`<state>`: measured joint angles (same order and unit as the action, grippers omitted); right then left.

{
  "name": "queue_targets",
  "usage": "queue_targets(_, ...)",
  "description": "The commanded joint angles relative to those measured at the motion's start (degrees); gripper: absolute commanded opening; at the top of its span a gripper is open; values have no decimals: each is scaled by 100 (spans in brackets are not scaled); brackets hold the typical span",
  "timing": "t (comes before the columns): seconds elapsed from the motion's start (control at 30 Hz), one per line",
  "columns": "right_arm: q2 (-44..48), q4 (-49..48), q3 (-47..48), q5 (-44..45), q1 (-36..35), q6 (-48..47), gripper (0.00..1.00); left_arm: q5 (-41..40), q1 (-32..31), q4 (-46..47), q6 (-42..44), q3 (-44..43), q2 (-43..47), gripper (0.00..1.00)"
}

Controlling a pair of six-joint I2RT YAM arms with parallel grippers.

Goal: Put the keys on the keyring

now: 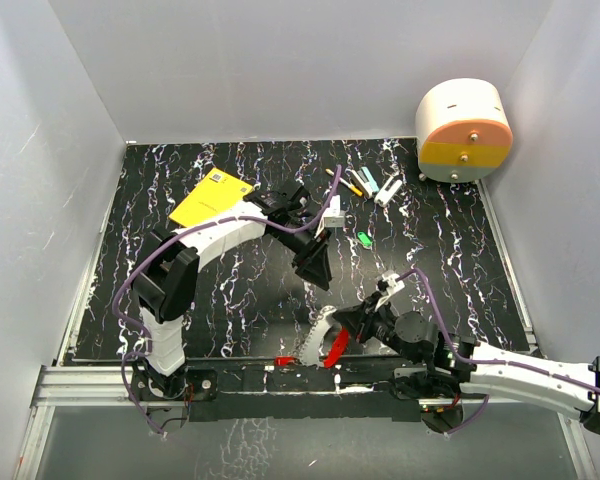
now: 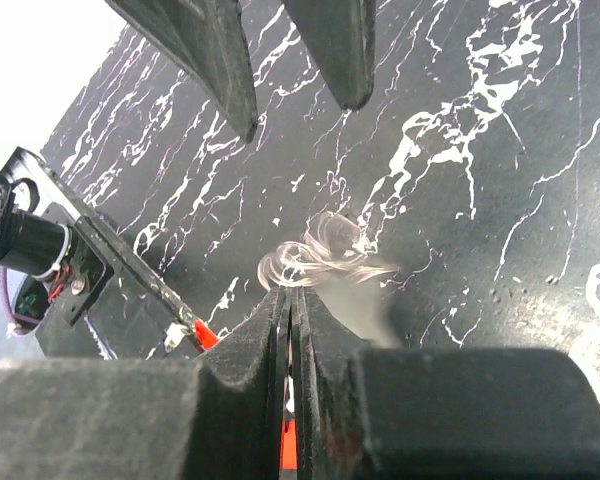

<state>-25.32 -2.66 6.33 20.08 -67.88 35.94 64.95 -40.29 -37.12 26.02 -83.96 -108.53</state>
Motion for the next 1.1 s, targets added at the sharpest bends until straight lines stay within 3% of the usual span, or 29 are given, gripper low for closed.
queue_targets(0.0,-131,-739,162,307,-24,-330,8,353,14,-298,59,42,153,44)
queue_targets(0.2,-397,-913,212,316,-26,-374,8,441,-6,88,-169,377,109,51)
queue_targets(0.3,-360,-193,427,678,-24,45,8,255,69,191,-213,376,182,51)
queue_targets(0.33,-277,101,494,847,-24,203,13,237,123,325,-331,390,253,51)
queue_targets(0.43,-129,584,588,1182,-24,396,38,83,264,763,-675,458,495,51)
queue_targets(0.5,-137,750,638,1273,-24,504,44,-231,268,1184,-1068,537,689,51)
queue_targets(0.63,-625,1045,861,1466,-24,974,43,-814,275,1721,-1041,716,1146,51)
queue_targets(0.87,-2524,2130,2078,1579,-24,2484,39,-1117,276,2230,-1392,945,1430,51)
queue_targets(1.07,-3687,2664,2742,1609,-15,3142,38,-1514,285,2264,-1235,1209,1706,51)
